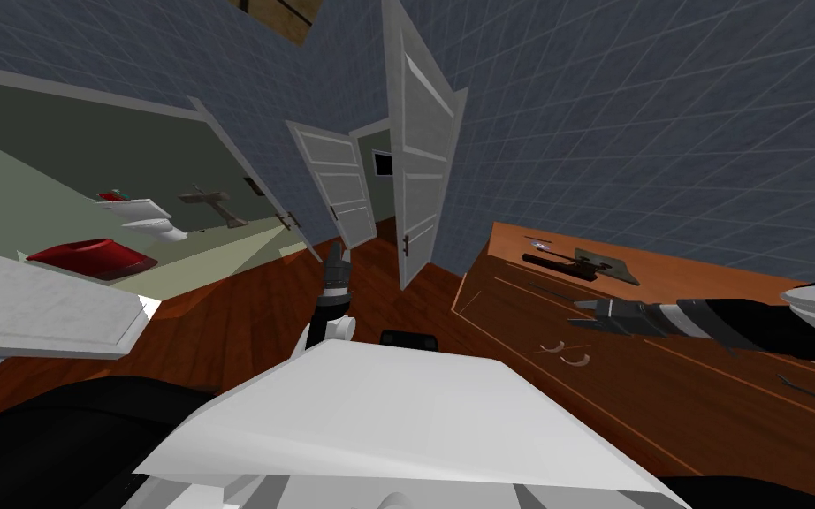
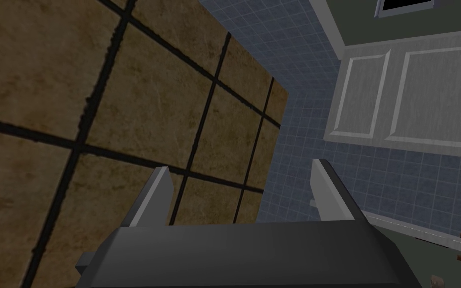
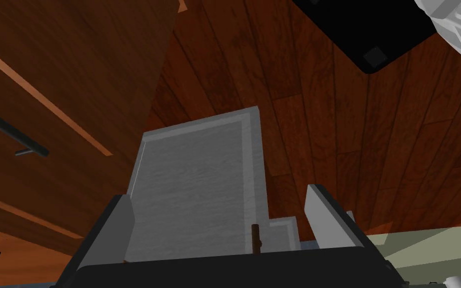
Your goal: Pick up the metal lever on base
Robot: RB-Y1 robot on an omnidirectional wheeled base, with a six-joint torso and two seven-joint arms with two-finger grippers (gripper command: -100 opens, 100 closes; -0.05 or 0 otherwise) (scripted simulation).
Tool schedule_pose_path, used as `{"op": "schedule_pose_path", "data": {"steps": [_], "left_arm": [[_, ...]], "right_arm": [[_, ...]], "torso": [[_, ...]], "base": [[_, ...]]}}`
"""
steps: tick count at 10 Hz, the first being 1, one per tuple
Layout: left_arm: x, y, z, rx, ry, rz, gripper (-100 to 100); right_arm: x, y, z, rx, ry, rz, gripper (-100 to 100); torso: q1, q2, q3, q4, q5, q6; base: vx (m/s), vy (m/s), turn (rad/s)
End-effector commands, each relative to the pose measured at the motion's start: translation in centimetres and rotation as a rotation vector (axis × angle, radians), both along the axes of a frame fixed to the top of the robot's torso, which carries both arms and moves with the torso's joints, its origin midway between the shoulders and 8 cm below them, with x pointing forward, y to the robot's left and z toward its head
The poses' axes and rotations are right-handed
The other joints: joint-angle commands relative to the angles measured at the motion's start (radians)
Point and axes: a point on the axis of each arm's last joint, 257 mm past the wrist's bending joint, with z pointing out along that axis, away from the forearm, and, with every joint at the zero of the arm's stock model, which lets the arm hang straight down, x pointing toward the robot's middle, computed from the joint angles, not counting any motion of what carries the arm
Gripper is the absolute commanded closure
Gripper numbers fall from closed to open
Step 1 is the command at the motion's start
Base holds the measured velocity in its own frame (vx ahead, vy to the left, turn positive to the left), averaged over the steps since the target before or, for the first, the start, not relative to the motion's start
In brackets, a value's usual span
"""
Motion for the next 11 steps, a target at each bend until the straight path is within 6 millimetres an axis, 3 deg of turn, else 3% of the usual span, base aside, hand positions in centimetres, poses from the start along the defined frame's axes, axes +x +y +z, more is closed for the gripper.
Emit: {"op": "schedule_pose_path", "data": {"steps": [1, 2, 5, 7, 8, 11], "left_arm": [[0.0, 0.0, 0.0, 0.0, 0.0, 0.0, 0], [0.0, 0.0, 0.0, 0.0, 0.0, 0.0, 0], [0.0, 0.0, 0.0, 0.0, 0.0, 0.0, 0], [0.0, 0.0, 0.0, 0.0, 0.0, 0.0, 0], [0.0, 0.0, 0.0, 0.0, 0.0, 0.0, 0], [0.0, 0.0, 0.0, 0.0, 0.0, 0.0, 0]], "right_arm": [[0.1, 0.0, 0.1, -0.02, 0.014, 0.017, -100], [0.0, 0.0, 0.1, -0.022, 0.015, 0.018, -100], [1.5, -3.0, 2.7, -0.149, 0.03, 0.038, -100], [2.2, -2.8, 3.2, -0.167, 0.036, 0.057, -100], [3.0, -4.0, 4.5, -0.226, 0.043, 0.069, -100], [4.3, -4.7, 6.1, -0.294, 0.054, 0.097, -100]], "torso": [[0.0, 0.0, 0.0, 0.0, 0.0, 0.0], [0.002, 0.003, 0.002, 0.001, 0.0, 0.001], [0.001, 0.002, 0.001, 0.001, 0.0, 0.0], [-0.001, 0.0, 0.0, 0.0, -0.001, 0.0], [0.001, 0.002, 0.001, 0.001, 0.0, 0.001], [-0.003, -0.001, 0.0, 0.0, -0.001, 0.0]], "base": [[0.041, -0.02, 0.011], [0.006, 0.004, -0.006], [0.075, -0.057, 0.024], [0.077, -0.05, 0.014], [0.065, -0.063, 0.021], [0.095, -0.091, 0.028]]}}
